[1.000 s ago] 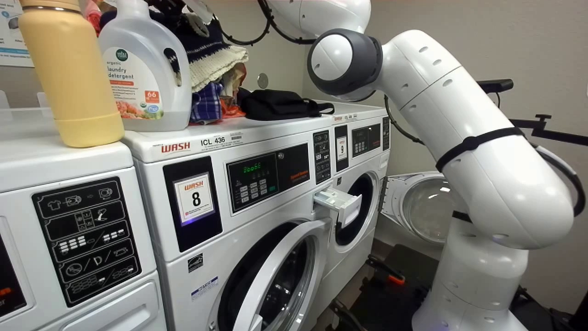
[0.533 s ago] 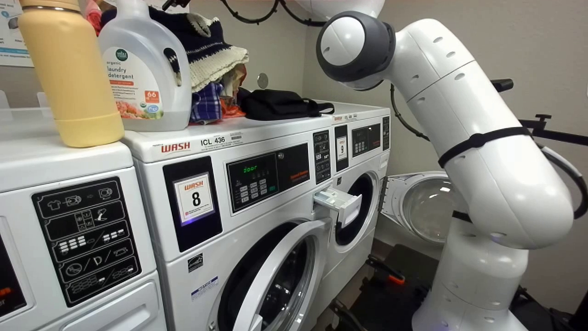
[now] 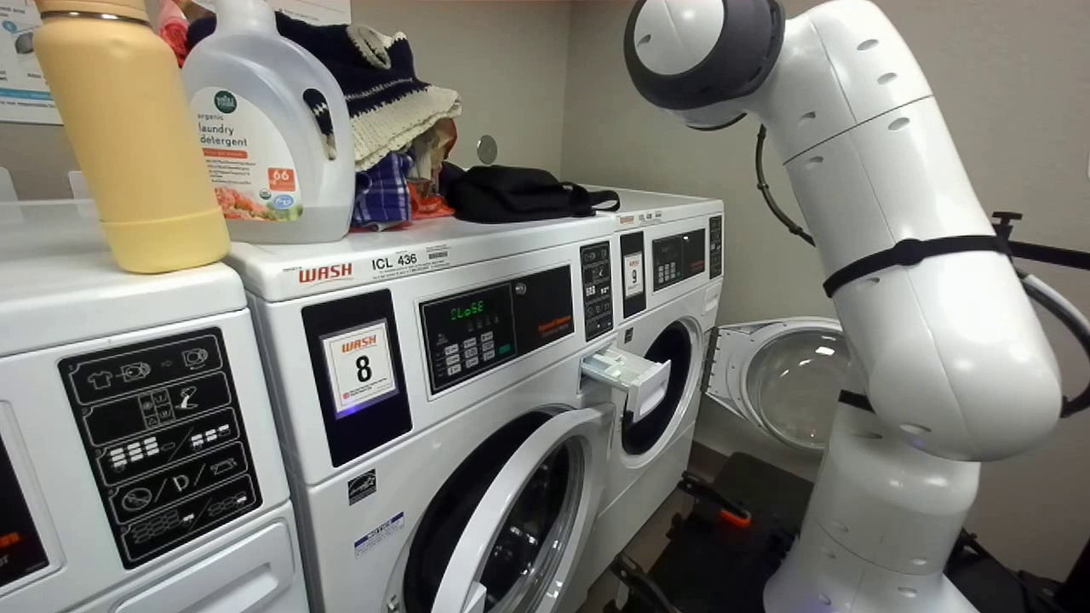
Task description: Move the blue knitted cloth to the left
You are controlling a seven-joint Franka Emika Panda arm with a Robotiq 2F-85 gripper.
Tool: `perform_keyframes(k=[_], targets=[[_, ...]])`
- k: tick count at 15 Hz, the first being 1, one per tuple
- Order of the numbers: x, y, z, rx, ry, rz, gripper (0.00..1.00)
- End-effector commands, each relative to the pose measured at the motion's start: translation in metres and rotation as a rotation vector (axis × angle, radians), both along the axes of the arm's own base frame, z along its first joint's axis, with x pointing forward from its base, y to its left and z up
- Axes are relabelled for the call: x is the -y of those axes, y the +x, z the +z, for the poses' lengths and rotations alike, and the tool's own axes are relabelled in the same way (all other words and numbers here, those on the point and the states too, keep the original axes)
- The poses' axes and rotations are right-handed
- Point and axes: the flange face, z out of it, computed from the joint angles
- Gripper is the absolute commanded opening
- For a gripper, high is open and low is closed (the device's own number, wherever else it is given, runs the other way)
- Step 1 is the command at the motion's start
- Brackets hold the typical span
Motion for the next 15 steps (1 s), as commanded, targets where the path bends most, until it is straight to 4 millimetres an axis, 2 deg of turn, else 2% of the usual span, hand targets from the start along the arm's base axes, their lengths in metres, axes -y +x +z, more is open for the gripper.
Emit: perform_keyframes(k=[1, 4, 8, 15], targets=[[0.011, -0.031, 0.014, -0.084, -0.078, -0.035, 1.0], [0.024, -0.053, 0.019, -0.163, -0.125, -0.041, 1.0], [0.038, -0.068, 0.019, -0.235, -0.157, -0.05, 1.0], [0.059, -0.069, 0.003, -0.327, -0.164, -0.038, 1.0]])
